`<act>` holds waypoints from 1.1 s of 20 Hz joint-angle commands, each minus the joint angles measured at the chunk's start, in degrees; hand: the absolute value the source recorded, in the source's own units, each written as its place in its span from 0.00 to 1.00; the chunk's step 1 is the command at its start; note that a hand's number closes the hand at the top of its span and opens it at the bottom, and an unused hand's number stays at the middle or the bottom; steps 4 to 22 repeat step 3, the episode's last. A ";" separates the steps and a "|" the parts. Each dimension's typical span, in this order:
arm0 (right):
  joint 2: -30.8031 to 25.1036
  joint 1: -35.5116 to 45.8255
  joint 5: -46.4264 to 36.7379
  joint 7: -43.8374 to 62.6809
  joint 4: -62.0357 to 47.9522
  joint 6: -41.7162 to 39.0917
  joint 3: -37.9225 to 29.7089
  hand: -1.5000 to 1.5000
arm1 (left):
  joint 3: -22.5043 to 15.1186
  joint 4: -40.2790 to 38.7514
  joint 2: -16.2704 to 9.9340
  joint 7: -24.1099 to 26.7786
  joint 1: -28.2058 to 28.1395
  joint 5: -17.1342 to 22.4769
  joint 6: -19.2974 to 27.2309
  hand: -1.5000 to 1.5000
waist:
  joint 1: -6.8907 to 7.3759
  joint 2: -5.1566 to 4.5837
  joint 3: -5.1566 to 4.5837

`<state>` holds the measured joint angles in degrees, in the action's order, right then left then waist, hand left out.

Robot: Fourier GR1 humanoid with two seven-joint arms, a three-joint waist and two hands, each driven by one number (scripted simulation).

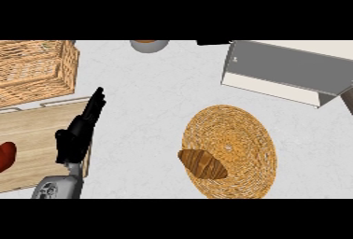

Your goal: Pick the tomato from the placemat and place it in the tiered shelf

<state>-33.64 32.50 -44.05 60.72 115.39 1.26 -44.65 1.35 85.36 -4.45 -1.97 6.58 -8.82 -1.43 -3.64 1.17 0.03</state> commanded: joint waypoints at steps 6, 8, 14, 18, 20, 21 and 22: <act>-1.10 -10.20 16.18 4.33 11.92 -14.91 -14.65 0.00 | 1.06 0.42 -1.08 0.20 -1.64 1.29 -1.27 0.50 | 0.02 -0.07 0.02; -1.10 -10.20 16.18 4.33 11.92 -14.91 -14.65 0.00 | 1.06 0.42 -1.08 0.20 -1.64 1.29 -1.27 0.50 | 0.02 -0.07 0.02; -1.10 -10.20 16.18 4.33 11.92 -14.91 -14.65 0.00 | 1.06 0.42 -1.08 0.20 -1.64 1.29 -1.27 0.50 | 0.02 -0.07 0.02; -1.10 -10.20 16.18 4.33 11.92 -14.91 -14.65 0.00 | 1.06 0.42 -1.08 0.20 -1.64 1.29 -1.27 0.50 | 0.02 -0.07 0.02; -1.10 -10.20 16.18 4.33 11.92 -14.91 -14.65 0.00 | 1.06 0.42 -1.08 0.20 -1.64 1.29 -1.27 0.50 | 0.02 -0.07 0.02; -1.10 -10.20 16.18 4.33 11.92 -14.91 -14.65 0.00 | 1.06 0.42 -1.08 0.20 -1.64 1.29 -1.27 0.50 | 0.02 -0.07 0.02; -1.10 -10.20 16.18 4.33 11.92 -14.91 -14.65 0.00 | 1.06 0.42 -1.08 0.20 -1.64 1.29 -1.27 0.50 | 0.02 -0.07 0.02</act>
